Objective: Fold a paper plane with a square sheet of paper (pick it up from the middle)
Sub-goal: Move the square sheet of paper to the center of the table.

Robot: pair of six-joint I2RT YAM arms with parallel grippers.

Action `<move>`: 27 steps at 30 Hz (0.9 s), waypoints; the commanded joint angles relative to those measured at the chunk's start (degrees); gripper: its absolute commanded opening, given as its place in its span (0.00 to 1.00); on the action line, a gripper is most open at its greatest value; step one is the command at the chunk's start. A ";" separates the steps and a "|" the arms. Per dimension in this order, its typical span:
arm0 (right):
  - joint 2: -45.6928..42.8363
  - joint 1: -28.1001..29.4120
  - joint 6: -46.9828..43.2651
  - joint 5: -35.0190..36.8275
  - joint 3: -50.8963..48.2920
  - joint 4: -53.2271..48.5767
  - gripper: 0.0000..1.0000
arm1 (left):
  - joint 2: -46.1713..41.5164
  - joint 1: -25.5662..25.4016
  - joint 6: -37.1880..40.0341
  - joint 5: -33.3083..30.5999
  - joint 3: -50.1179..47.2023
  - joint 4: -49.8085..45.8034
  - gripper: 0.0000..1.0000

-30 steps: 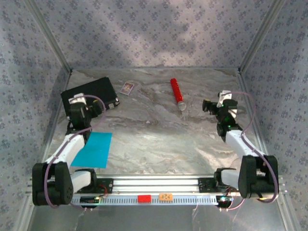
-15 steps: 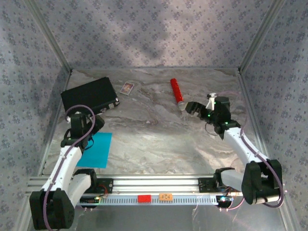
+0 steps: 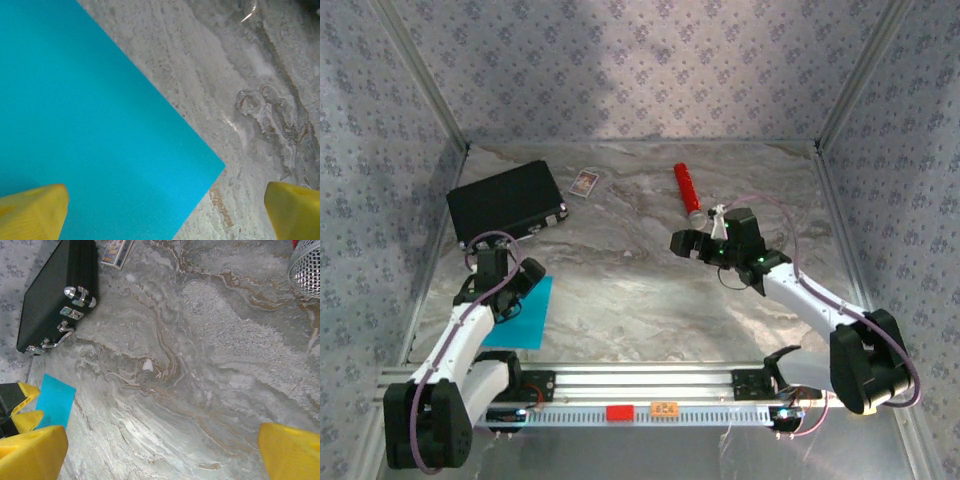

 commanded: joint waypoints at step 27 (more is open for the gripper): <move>0.89 3.32 9.44 5.54 -2.24 0.50 0.99 | 23.27 -30.49 -33.20 -3.04 2.56 19.89 1.00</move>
